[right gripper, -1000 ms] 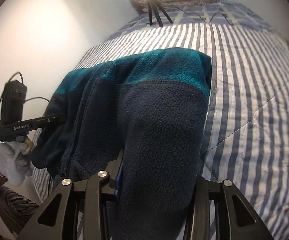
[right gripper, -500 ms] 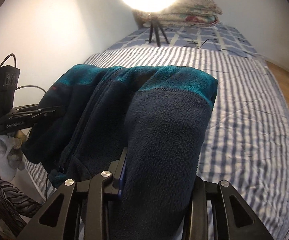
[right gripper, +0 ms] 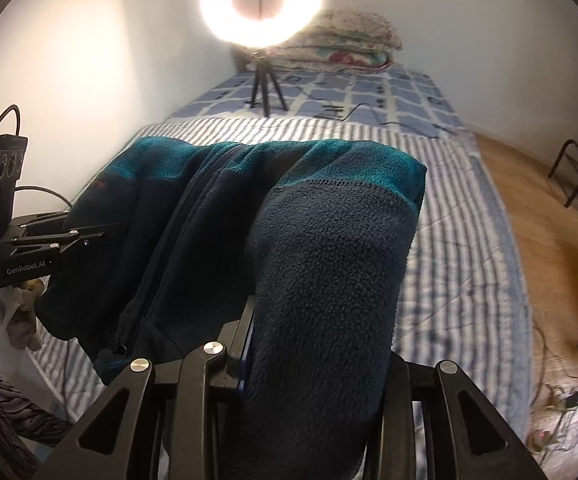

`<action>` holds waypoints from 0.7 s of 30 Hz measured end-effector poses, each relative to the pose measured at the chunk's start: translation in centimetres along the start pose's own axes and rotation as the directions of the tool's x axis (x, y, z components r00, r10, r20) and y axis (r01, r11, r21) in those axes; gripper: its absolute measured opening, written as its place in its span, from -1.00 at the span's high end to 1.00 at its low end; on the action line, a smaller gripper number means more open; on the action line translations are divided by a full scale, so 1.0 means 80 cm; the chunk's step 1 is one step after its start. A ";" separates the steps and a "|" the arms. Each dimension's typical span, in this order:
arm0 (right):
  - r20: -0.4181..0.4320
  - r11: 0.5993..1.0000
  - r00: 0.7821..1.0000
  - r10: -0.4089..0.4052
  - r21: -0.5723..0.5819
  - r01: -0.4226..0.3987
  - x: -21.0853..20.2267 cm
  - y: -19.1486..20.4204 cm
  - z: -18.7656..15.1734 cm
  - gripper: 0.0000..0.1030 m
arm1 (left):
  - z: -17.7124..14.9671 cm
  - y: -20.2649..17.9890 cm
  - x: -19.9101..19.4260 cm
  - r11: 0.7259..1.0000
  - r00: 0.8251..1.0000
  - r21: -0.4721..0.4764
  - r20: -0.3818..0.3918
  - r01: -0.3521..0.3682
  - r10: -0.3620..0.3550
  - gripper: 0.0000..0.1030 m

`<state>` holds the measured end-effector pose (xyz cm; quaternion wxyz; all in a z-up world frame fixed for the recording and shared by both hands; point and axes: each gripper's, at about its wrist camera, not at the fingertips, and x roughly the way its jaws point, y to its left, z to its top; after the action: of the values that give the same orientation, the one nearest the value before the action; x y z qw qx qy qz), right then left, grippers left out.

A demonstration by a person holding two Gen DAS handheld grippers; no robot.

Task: Fold large clothes

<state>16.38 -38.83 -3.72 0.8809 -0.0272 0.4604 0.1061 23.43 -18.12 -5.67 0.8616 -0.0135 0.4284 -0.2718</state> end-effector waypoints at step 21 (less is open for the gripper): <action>0.059 0.988 0.987 -0.151 -0.013 0.152 0.068 -0.158 0.096 0.38 | 0.145 -0.037 0.176 0.998 0.996 0.014 0.072 0.059 -0.060 0.44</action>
<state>28.29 -49.13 -4.37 0.8992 -0.0666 0.4303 0.0434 37.61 -29.85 -7.87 0.8683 -0.0310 0.3946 -0.2991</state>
